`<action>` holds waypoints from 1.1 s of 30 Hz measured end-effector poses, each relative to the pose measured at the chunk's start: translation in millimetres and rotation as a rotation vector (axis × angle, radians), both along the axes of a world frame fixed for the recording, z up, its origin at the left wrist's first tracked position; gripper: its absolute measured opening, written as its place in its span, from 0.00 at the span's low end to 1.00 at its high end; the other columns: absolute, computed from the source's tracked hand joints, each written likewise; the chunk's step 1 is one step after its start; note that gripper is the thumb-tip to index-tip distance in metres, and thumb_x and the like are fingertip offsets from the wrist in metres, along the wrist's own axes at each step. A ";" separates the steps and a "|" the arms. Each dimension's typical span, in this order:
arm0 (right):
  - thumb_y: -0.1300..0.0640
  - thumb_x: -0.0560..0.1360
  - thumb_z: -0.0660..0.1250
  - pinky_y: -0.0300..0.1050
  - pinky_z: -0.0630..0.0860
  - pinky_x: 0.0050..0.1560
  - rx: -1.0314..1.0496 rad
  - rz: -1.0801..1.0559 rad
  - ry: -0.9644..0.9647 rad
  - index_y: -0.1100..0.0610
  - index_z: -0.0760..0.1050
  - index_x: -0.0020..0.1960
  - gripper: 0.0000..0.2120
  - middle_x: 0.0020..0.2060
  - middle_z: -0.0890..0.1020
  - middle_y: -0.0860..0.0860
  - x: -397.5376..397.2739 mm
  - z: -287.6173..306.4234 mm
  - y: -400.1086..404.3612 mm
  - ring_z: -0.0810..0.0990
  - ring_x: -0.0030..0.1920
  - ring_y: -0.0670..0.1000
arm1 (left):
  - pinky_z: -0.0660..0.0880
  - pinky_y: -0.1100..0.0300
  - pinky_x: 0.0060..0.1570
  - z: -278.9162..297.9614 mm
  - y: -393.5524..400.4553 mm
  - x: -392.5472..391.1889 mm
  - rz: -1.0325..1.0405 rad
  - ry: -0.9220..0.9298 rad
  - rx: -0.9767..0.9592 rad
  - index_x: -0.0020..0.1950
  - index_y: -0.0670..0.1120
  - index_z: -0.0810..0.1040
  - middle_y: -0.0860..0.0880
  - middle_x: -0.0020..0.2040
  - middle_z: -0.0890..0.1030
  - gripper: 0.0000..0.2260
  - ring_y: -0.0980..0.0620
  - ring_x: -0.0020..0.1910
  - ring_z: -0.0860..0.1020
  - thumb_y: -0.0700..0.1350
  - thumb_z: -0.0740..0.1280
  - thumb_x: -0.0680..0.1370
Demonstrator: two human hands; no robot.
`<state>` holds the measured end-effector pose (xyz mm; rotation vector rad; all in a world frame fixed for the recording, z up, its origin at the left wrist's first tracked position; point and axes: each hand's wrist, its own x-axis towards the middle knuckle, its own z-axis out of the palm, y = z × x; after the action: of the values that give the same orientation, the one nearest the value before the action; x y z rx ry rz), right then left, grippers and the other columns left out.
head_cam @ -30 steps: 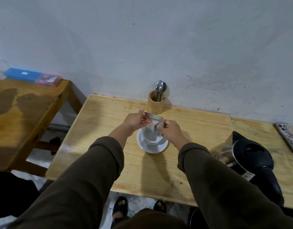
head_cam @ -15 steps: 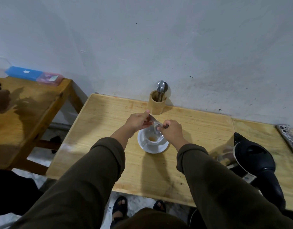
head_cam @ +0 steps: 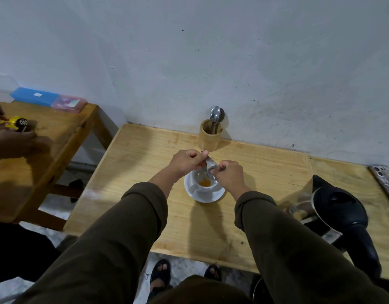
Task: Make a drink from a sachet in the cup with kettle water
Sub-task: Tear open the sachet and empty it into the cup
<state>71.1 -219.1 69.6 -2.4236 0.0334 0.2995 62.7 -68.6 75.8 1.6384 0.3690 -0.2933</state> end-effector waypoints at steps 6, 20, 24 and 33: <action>0.62 0.71 0.70 0.40 0.65 0.37 -0.006 -0.012 0.022 0.57 0.67 0.26 0.18 0.26 0.72 0.51 -1.5 1.6 -0.6 0.72 0.36 0.52 | 0.79 0.57 0.57 3.1 -1.5 -3.6 -0.056 -0.021 0.029 0.47 0.39 0.82 0.45 0.41 0.82 0.14 0.51 0.44 0.80 0.50 0.69 0.76; 0.62 0.71 0.69 0.35 0.64 0.28 0.025 -0.045 0.046 0.64 0.82 0.44 0.06 0.43 0.84 0.60 -0.6 6.9 4.8 0.76 0.39 0.53 | 0.78 0.51 0.60 8.9 -5.8 -6.4 -0.148 -0.055 0.190 0.34 0.49 0.79 0.44 0.42 0.84 0.10 0.44 0.51 0.83 0.50 0.71 0.74; 0.61 0.70 0.69 0.39 0.67 0.33 -0.001 -0.037 0.055 0.63 0.82 0.44 0.06 0.42 0.83 0.60 -1.2 10.1 6.3 0.75 0.39 0.53 | 0.77 0.48 0.61 5.6 -4.5 -6.5 -0.135 -0.052 0.200 0.34 0.49 0.79 0.41 0.44 0.85 0.10 0.42 0.54 0.83 0.51 0.70 0.74; 0.65 0.72 0.63 0.50 0.80 0.50 -0.010 -0.013 0.051 0.64 0.81 0.46 0.08 0.43 0.83 0.61 -0.2 15.6 9.7 0.81 0.45 0.61 | 0.79 0.58 0.54 1.5 11.9 -9.6 0.020 -0.050 0.096 0.35 0.45 0.78 0.48 0.37 0.81 0.10 0.50 0.42 0.80 0.45 0.67 0.77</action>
<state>71.0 -209.4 85.2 -2.4242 0.0735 0.3556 53.1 -56.8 77.3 1.7324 0.3665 -0.2222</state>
